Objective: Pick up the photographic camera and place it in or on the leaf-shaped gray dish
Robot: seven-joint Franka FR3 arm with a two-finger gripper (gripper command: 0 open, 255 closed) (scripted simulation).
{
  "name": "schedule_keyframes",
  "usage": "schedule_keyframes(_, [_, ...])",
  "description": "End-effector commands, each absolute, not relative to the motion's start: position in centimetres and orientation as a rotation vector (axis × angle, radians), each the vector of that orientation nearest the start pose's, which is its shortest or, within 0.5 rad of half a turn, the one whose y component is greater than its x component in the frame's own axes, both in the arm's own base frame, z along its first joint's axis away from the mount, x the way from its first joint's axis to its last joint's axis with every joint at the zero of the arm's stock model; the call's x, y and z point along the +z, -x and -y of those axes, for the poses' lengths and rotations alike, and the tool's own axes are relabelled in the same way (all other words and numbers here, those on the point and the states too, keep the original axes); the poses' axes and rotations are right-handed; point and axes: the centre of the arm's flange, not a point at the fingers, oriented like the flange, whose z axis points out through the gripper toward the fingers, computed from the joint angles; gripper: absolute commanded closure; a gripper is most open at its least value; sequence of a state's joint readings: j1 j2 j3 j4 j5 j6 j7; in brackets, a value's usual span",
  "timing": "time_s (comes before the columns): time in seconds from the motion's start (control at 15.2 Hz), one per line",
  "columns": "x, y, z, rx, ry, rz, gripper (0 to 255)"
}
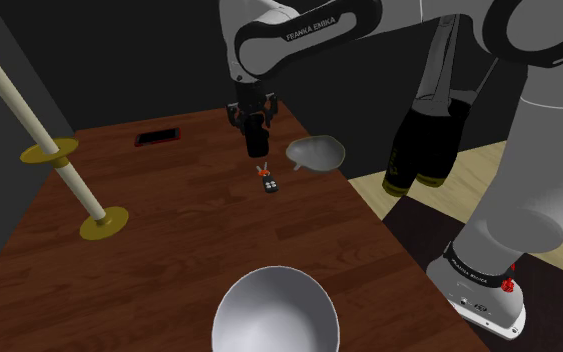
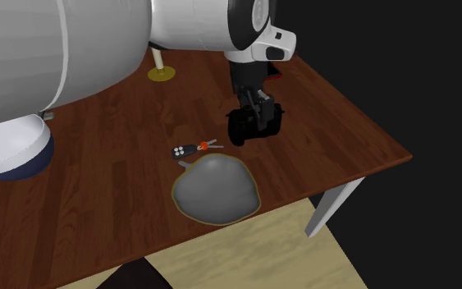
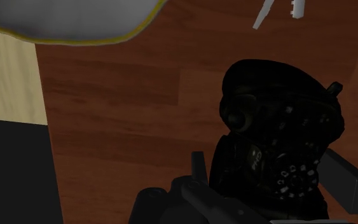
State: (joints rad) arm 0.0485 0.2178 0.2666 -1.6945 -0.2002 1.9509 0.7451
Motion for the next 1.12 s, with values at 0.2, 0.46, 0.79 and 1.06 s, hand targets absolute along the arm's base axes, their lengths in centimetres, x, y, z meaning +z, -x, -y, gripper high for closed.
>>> schedule_keyframes(0.2, [50.0,-60.6,-17.2,-0.174,3.171,-0.589,255])
schedule_keyframes(0.46, [52.1,-60.6,-17.2,-0.174,3.171,-0.589,255])
schedule_keyframes(0.79, [54.8,-60.6,-17.2,-0.174,3.171,-0.589,255])
schedule_keyframes(1.06, [56.9,-60.6,-17.2,-0.174,3.171,-0.589,255])
